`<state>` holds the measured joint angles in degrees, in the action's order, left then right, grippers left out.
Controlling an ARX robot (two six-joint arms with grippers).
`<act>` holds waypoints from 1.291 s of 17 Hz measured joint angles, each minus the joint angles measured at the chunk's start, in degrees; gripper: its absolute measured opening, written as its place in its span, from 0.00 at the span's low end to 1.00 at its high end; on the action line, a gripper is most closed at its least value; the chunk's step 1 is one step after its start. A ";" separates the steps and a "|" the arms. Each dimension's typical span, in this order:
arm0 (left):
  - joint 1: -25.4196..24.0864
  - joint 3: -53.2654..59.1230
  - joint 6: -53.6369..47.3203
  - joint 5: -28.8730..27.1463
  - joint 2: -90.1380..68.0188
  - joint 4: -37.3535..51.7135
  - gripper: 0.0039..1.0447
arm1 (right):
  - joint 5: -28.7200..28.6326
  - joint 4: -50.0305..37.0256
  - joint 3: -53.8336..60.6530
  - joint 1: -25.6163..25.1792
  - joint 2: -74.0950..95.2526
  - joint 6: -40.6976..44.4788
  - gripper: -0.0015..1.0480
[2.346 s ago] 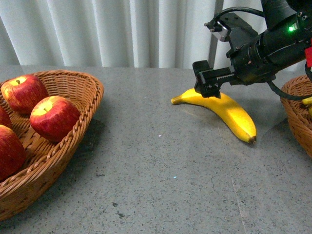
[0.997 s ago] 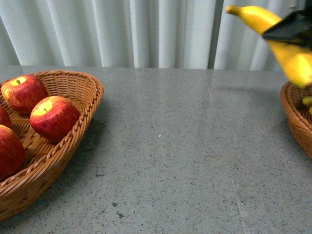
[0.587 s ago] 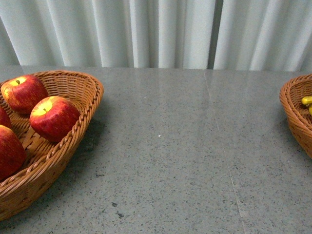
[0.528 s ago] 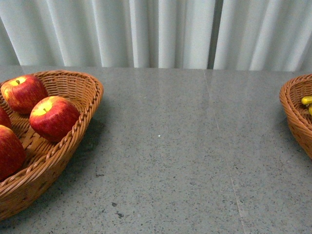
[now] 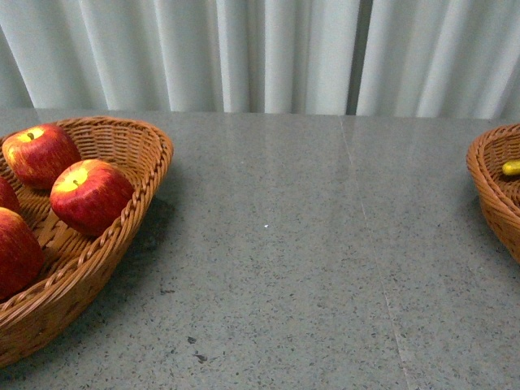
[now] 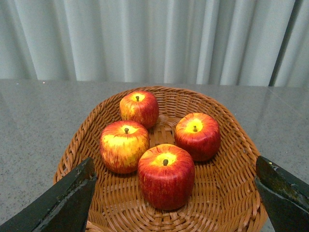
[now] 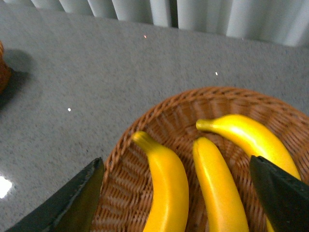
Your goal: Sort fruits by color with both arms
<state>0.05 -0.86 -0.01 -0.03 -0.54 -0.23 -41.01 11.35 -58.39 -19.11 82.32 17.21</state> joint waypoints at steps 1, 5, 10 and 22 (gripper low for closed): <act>0.00 0.00 0.00 0.00 0.00 0.00 0.94 | -0.33 -1.66 -0.70 0.74 -0.11 -1.53 0.96; 0.00 0.00 0.00 0.00 0.00 0.00 0.94 | -5.60 -13.79 -1.55 1.88 -5.20 -14.62 0.94; 0.00 0.00 0.00 0.00 0.00 0.02 0.94 | 23.28 -26.84 23.45 3.89 -31.91 -17.99 0.58; 0.00 0.00 0.00 0.04 0.00 0.00 0.94 | 39.91 -22.91 54.36 19.58 -66.64 -17.38 0.02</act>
<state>0.05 -0.86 -0.01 0.01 -0.54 -0.23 -1.10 -11.55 -4.03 0.47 15.68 -0.16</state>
